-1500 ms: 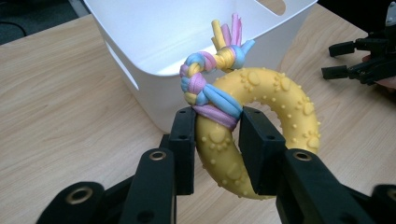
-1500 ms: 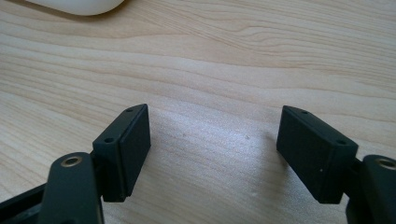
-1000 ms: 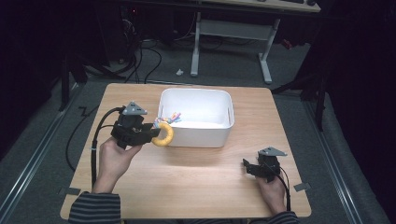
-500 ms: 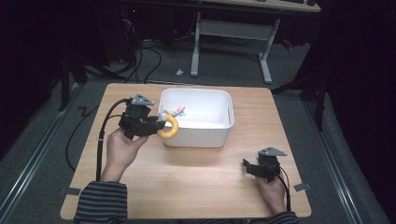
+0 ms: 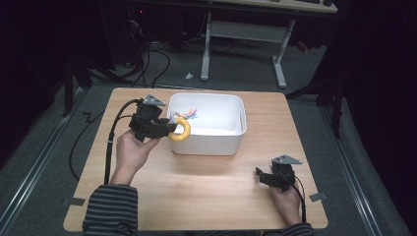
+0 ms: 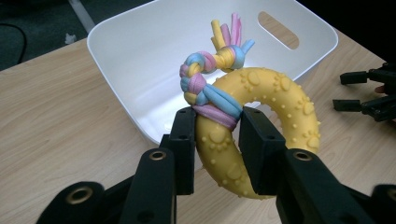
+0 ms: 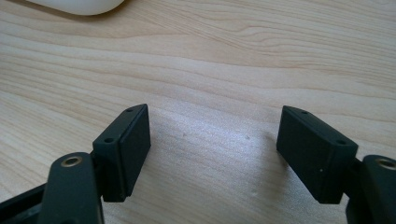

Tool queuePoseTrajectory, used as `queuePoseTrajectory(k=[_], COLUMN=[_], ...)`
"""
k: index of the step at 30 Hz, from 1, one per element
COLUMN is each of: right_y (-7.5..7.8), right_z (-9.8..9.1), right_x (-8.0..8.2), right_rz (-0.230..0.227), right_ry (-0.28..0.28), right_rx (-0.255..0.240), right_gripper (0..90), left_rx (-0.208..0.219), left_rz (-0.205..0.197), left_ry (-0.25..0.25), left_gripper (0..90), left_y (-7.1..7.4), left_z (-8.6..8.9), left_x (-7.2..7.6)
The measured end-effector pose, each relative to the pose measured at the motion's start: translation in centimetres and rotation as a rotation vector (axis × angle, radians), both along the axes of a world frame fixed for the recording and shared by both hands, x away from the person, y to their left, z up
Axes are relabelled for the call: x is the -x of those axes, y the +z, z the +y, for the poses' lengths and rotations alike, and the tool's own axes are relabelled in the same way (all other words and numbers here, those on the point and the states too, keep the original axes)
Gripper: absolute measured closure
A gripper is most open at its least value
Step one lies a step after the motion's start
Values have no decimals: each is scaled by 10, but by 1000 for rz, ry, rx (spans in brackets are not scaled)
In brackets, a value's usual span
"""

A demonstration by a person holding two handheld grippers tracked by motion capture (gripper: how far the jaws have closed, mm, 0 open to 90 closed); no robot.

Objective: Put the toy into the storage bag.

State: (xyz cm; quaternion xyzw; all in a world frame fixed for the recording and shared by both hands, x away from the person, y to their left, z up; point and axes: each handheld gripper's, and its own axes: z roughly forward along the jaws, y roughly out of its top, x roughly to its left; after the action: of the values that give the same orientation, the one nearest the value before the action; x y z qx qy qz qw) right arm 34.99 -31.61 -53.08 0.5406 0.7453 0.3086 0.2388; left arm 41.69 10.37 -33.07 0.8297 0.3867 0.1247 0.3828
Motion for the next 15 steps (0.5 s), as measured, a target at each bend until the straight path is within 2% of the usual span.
queuePoseTrajectory(k=[15], right_y=[0], right_z=[0], right_x=[0], right_rz=[1], right_ry=[1], right_rx=[-3], right_gripper=[260], left_rx=[12], left_rz=[15], left_ry=[12], left_gripper=[673], left_y=[-5], left_z=[-11], left_x=[-15])
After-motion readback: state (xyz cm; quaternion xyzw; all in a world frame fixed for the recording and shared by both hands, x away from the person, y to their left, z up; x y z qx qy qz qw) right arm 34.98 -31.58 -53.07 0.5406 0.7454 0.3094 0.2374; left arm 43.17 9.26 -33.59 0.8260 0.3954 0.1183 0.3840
